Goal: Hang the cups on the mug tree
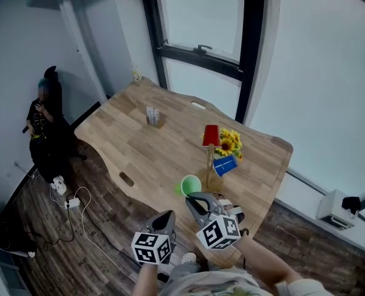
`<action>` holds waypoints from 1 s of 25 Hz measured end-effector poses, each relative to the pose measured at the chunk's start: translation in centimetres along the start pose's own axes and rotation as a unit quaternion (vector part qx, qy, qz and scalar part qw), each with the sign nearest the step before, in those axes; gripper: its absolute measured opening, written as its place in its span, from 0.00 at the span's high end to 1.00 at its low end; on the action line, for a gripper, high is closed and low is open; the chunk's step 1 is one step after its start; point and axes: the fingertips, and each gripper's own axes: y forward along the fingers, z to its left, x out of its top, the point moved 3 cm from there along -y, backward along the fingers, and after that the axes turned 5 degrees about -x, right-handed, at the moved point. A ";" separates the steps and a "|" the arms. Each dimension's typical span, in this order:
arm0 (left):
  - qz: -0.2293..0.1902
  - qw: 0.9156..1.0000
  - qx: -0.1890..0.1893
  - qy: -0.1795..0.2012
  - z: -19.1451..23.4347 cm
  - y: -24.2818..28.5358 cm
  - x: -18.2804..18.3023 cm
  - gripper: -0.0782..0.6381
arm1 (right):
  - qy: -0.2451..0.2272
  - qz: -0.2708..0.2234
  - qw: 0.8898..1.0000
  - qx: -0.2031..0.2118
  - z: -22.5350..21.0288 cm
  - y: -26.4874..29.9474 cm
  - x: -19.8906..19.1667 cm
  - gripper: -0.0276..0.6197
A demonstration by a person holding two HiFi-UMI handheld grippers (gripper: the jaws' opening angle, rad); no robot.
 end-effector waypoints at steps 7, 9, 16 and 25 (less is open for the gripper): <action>0.000 1.000 0.002 -0.003 0.3 -0.3 0.1 0.89 | 0.041 -0.015 0.999 0.000 -0.9 1.1 0.7 0.93; 0.001 1.000 0.003 -0.004 0.4 -0.3 0.1 0.89 | 0.056 -0.019 0.998 -0.003 -1.3 1.5 0.8 0.93; 0.003 1.000 0.005 -0.006 0.5 0.1 0.0 0.89 | 0.142 -0.052 0.989 -0.008 -2.7 2.9 1.2 0.93; 0.009 1.000 0.007 -0.009 1.0 0.8 -0.1 0.89 | 0.254 -0.072 0.965 -0.002 -4.3 4.9 0.4 0.93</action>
